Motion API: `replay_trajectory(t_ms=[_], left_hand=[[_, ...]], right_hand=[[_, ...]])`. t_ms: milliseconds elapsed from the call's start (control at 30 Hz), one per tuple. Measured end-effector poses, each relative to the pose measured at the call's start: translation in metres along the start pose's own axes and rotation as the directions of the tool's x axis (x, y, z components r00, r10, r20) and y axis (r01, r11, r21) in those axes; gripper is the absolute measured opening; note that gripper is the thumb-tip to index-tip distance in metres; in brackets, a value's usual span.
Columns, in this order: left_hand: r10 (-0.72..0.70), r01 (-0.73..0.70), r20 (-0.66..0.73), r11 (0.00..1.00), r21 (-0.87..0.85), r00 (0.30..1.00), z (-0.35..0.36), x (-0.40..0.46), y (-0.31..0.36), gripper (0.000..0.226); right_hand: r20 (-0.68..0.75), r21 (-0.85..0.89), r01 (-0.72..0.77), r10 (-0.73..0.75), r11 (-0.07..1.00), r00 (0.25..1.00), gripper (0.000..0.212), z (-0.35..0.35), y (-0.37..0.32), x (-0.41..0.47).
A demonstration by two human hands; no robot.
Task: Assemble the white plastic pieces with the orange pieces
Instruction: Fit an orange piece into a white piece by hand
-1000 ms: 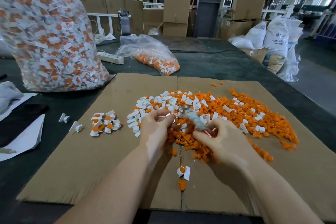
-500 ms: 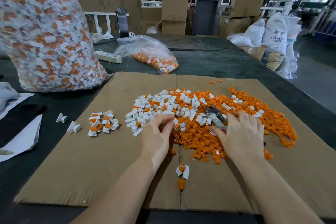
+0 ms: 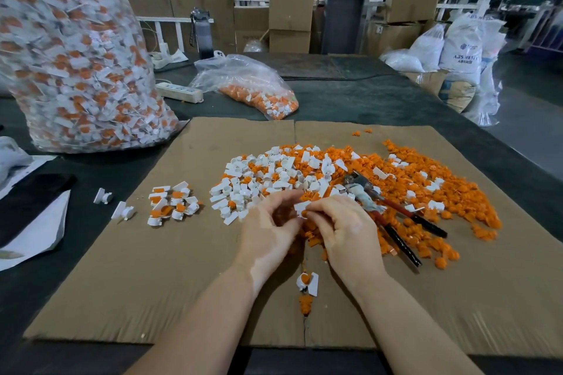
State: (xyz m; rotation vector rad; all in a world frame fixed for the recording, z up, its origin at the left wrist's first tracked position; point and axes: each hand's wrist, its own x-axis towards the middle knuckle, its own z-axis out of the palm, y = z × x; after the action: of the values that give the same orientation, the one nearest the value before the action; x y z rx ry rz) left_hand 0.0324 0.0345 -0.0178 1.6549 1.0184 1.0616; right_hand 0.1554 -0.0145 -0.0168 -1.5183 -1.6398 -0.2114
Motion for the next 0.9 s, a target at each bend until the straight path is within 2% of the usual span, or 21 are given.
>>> replay_trajectory(t_ms=[133,233,467,667,900], left_hand=[[0.080,-0.083,0.023,0.979,0.184,0.997,0.0016,-0.0004,-0.0009,0.036],[0.114,-0.114,0.016,0.960,0.254,0.993,0.0030,-0.0007,-0.0001,0.031],[0.117,-0.116,0.011,0.957,0.265,0.993,0.0034,-0.0015,0.0000,0.031],[0.105,-0.098,-0.013,0.958,0.268,0.994,0.0028,-0.0010,0.0002,0.031],[0.116,-0.110,-0.009,0.960,0.259,0.993,0.0029,-0.0027,0.0006,0.030]], right_hand=[[-0.013,-0.001,0.005,-0.005,1.000,1.000,0.006,-0.0003,-0.0003,-0.0035],[-0.003,0.006,0.029,-0.029,1.000,1.000,0.008,-0.0002,-0.0004,-0.0047],[-0.003,0.004,0.059,-0.059,0.998,0.998,0.013,-0.0019,-0.0002,-0.0040],[-0.096,0.042,-0.053,0.057,0.998,0.994,0.015,-0.0037,0.0031,-0.0043],[-0.036,0.037,0.029,-0.027,0.999,0.999,0.013,-0.0022,0.0015,-0.0056]])
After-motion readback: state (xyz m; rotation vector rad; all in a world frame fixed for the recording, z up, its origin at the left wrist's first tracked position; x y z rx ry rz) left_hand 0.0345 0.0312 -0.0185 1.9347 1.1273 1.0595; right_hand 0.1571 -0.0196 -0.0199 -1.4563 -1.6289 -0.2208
